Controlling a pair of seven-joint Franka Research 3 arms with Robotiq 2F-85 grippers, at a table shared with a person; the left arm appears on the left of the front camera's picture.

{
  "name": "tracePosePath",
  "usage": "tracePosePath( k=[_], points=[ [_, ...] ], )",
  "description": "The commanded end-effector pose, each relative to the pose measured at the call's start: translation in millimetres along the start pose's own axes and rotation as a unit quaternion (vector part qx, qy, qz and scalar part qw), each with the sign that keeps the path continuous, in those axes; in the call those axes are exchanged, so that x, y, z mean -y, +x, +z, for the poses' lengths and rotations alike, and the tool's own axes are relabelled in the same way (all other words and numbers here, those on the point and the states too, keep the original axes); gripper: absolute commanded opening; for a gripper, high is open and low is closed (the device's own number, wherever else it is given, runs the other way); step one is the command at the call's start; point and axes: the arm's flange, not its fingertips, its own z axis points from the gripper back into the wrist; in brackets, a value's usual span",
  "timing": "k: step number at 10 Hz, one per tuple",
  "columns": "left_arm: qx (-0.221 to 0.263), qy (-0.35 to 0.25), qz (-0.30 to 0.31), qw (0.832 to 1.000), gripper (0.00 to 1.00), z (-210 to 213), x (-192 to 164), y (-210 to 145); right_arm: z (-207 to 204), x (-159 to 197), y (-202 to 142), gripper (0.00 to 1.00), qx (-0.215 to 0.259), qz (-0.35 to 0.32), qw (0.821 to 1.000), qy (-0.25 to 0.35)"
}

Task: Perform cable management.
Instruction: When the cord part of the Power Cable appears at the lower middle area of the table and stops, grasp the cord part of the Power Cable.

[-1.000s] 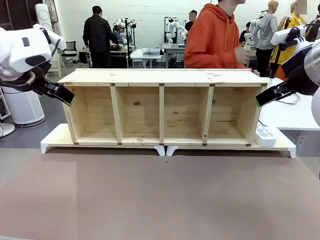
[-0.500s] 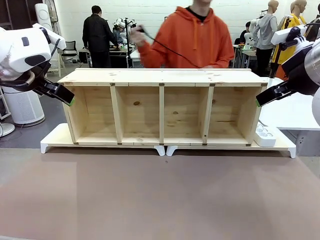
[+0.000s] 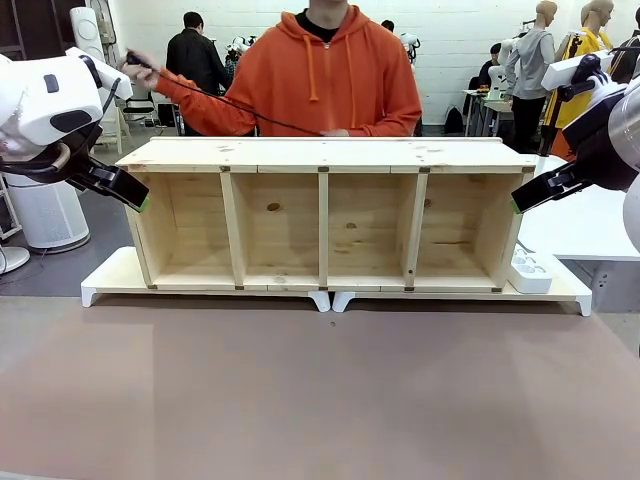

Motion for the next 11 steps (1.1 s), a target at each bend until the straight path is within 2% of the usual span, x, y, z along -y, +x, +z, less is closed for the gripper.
tracePosePath(
  k=[1,11],
  points=[
    [0.006,0.0,-0.005,1.0,1.0,-1.3,0.1,2.1,-2.0,0.6,0.6,1.0,0.001,0.003,1.0,-0.001],
    [0.006,0.0,-0.005,1.0,1.0,-1.3,0.1,2.1,-2.0,0.6,0.6,1.0,0.001,0.003,1.0,-0.001]
  ],
)
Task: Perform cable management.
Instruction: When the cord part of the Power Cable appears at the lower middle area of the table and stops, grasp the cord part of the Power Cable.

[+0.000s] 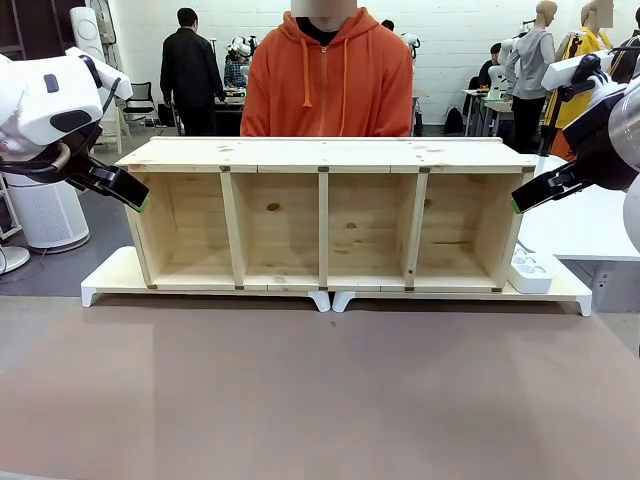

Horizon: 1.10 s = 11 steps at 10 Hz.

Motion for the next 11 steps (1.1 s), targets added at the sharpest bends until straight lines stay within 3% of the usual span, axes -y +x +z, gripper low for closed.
tracePosePath(
  k=[1,11],
  points=[
    [0.006,0.0,-0.005,1.0,1.0,-1.3,0.1,2.1,-2.0,0.6,0.6,1.0,0.001,0.003,1.0,-0.001],
    [0.006,0.0,-0.005,1.0,1.0,-1.3,0.1,2.1,-2.0,0.6,0.6,1.0,0.001,0.003,1.0,-0.001]
  ],
)
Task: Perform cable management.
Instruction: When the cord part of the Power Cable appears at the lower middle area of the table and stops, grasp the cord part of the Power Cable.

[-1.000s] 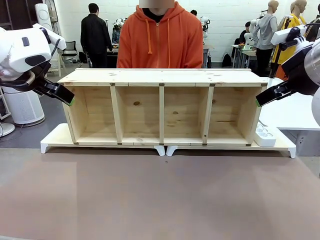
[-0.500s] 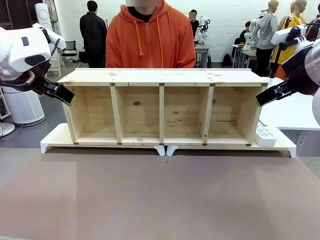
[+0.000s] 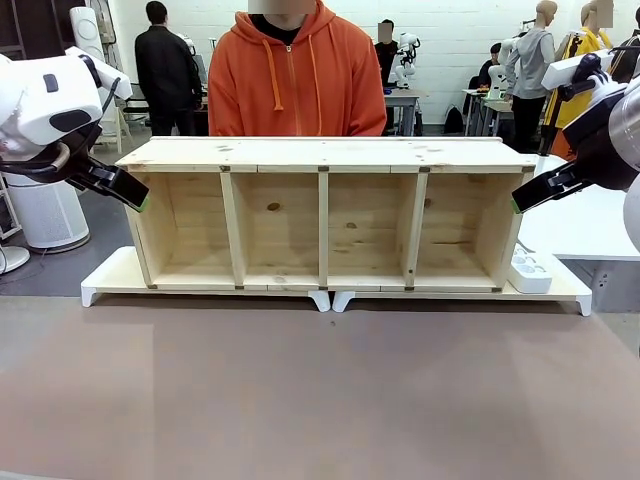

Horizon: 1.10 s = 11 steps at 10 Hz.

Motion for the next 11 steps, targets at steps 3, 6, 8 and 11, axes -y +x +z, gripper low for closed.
tracePosePath(
  k=[3,6,8,11],
  points=[
    [0.006,0.0,-0.005,1.0,1.0,-1.3,0.1,2.1,-2.0,0.6,0.6,1.0,0.001,0.003,1.0,-0.001],
    [0.006,0.0,-0.005,1.0,1.0,-1.3,0.1,2.1,-2.0,0.6,0.6,1.0,0.001,0.003,1.0,-0.001],
    [0.006,0.0,-0.005,1.0,1.0,-1.3,0.1,2.1,-2.0,0.6,0.6,1.0,0.001,0.003,1.0,-0.001],
    [0.006,0.0,-0.005,1.0,1.0,-1.3,0.1,2.1,-2.0,0.6,0.6,1.0,0.001,0.003,1.0,-0.001]
  ],
)
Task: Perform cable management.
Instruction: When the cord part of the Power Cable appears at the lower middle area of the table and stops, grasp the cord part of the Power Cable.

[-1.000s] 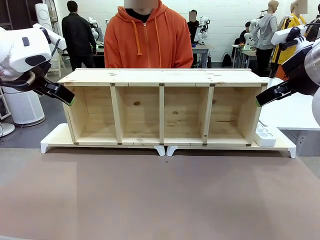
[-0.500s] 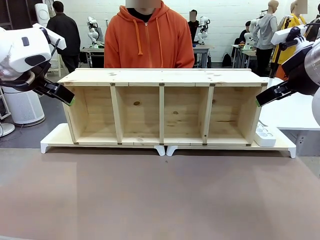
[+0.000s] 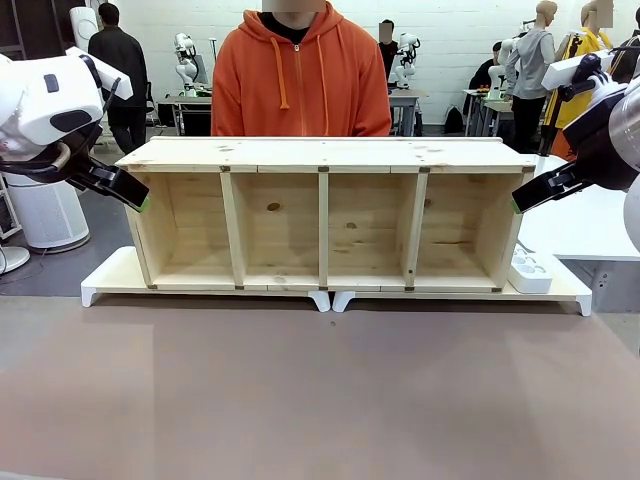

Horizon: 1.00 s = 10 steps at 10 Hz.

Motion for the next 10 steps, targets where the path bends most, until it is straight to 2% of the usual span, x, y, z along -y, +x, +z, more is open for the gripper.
tracePosePath(
  k=[1,10],
  points=[
    [0.006,0.0,-0.005,1.0,1.0,-1.3,0.1,2.1,-2.0,0.6,0.6,1.0,0.001,0.003,1.0,-0.001],
    [0.006,0.0,-0.005,1.0,1.0,-1.3,0.1,2.1,-2.0,0.6,0.6,1.0,0.001,0.003,1.0,-0.001]
  ],
)
